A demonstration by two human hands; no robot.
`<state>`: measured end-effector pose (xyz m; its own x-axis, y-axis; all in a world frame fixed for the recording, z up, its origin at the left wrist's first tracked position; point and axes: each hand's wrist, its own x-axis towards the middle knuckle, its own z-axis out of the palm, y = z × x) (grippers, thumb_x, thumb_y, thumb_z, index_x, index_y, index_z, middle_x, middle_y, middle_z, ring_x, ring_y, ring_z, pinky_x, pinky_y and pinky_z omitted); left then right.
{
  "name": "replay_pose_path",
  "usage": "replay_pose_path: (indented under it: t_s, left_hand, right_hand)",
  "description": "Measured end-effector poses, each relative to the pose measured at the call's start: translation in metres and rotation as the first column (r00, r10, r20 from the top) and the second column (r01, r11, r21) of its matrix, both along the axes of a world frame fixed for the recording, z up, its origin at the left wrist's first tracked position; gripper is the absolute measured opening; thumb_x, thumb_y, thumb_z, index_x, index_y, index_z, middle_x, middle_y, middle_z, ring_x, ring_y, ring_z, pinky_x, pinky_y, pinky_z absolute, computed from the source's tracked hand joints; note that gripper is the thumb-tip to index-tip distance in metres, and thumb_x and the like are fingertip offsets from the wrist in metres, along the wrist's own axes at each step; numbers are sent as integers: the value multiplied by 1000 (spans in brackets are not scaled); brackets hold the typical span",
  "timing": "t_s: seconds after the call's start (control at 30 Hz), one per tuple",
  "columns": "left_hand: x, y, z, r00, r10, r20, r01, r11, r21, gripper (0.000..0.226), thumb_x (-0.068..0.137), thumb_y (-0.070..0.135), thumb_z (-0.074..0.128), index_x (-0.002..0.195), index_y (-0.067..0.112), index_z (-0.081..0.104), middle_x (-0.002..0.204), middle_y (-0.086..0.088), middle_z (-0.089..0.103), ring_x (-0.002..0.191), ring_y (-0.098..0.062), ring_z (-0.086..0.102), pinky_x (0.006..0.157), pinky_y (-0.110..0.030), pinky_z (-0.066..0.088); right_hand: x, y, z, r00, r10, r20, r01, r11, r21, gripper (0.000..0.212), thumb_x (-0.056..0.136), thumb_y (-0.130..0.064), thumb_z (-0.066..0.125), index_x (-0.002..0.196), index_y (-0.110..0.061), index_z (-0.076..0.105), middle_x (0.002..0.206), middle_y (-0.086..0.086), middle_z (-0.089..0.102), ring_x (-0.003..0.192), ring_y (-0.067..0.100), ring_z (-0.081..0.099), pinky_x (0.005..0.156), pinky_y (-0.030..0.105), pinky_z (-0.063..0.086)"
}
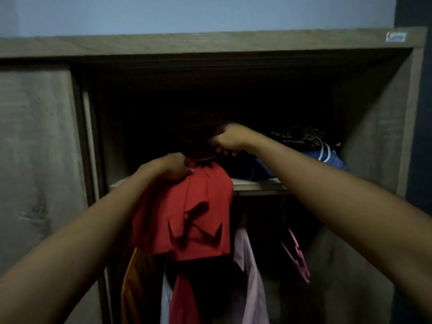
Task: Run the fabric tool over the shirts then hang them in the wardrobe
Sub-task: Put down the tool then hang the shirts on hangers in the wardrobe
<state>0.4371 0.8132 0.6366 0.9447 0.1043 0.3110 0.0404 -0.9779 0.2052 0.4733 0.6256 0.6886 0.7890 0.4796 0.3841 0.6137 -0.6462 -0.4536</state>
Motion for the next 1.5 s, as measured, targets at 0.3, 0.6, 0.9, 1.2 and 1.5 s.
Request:
replay_pose_path:
  t_s: [0.3, 0.6, 0.9, 1.2, 1.5]
  left_hand:
    - [-95, -2, -8, 952, -306, 16, 305, 951, 55, 36, 100, 34, 58, 134, 22, 60, 133, 2, 64, 123, -16, 59, 107, -28, 43]
    - [-130, 33, -3, 945, -144, 292, 259, 876, -407, 65, 73, 76, 56, 89, 15, 67, 76, -9, 68, 57, -15, 64, 48, -25, 46]
    - [-149, -7, -2, 981, -20, 194, 145, 740, -657, 40, 92, 42, 66, 94, 2, 72, 77, -13, 72, 67, -26, 72, 47, -31, 56]
    - [-193, -25, -7, 851, -320, 417, 506, 713, -486, 17, 100, 16, 58, 105, 21, 73, 89, -2, 74, 75, -8, 69, 69, -25, 55]
    - [-200, -43, -43, 799, -488, 351, 564, 811, -157, 16, 99, 20, 60, 109, 21, 72, 100, 10, 72, 96, 0, 66, 89, -32, 55]
  right_hand:
    - [34, 59, 4, 987, 77, -142, -96, 986, -134, 59, 99, -50, 49, 145, -14, 48, 150, 3, 47, 134, 22, 49, 112, 33, 38]
    - [-6, 44, -40, 973, 71, 221, -102, 986, 133, 19, 76, -22, 79, 88, -9, 73, 77, 1, 68, 67, 11, 60, 54, 22, 42]
    - [-87, 22, -85, 825, -85, 559, -31, 980, 196, 35, 73, -18, 67, 107, -22, 70, 92, 5, 76, 89, 29, 71, 77, 38, 57]
    - [-161, -48, -95, 925, 369, 86, -379, 898, 225, 51, 75, -43, 82, 121, -24, 69, 102, -7, 75, 91, 5, 70, 81, 24, 55]
    - [-178, -64, -137, 953, 299, 40, -299, 915, 270, 24, 84, -35, 77, 106, -28, 74, 104, -12, 75, 97, -2, 69, 88, 23, 55]
